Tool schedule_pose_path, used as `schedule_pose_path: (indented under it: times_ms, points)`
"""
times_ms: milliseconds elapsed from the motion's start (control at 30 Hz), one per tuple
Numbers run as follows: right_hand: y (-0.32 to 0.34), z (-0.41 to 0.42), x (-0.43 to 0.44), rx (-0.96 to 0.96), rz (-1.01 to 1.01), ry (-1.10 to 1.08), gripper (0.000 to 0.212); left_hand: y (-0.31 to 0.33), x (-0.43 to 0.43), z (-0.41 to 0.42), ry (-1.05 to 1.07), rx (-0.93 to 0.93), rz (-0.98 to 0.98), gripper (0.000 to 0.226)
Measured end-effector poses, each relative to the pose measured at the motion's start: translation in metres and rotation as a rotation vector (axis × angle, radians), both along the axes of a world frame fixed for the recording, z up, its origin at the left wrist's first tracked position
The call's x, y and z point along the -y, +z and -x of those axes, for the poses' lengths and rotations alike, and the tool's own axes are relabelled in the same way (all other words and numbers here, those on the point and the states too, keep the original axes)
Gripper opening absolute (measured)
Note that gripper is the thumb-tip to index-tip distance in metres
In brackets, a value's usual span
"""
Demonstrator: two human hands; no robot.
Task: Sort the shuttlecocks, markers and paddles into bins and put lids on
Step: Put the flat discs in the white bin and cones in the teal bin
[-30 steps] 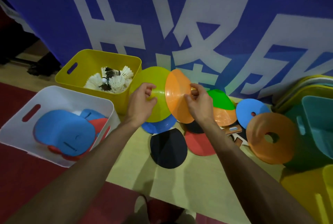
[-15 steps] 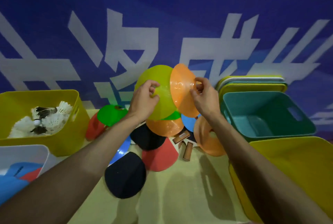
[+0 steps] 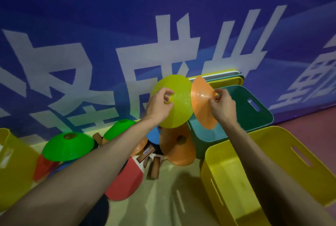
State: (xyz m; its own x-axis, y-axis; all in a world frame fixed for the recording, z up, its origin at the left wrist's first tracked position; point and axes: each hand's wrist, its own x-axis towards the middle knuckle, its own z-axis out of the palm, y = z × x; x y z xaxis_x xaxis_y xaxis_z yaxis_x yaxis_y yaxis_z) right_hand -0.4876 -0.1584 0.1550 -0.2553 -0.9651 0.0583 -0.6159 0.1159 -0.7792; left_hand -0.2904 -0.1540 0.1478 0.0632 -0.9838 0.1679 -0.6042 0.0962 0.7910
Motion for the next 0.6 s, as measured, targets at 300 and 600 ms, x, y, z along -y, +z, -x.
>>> schedule_pose_path:
  times_ms: [300,600]
  points:
    - [-0.022,0.063,0.042,0.026,-0.121,-0.139,0.047,-0.019,0.061,0.068,-0.155,0.093,-0.143,0.030]
    - [-0.046,0.079,0.050,-0.043,-0.227,-0.134,0.043,-0.035,0.068,0.108,-0.394,0.024,-0.320,0.043]
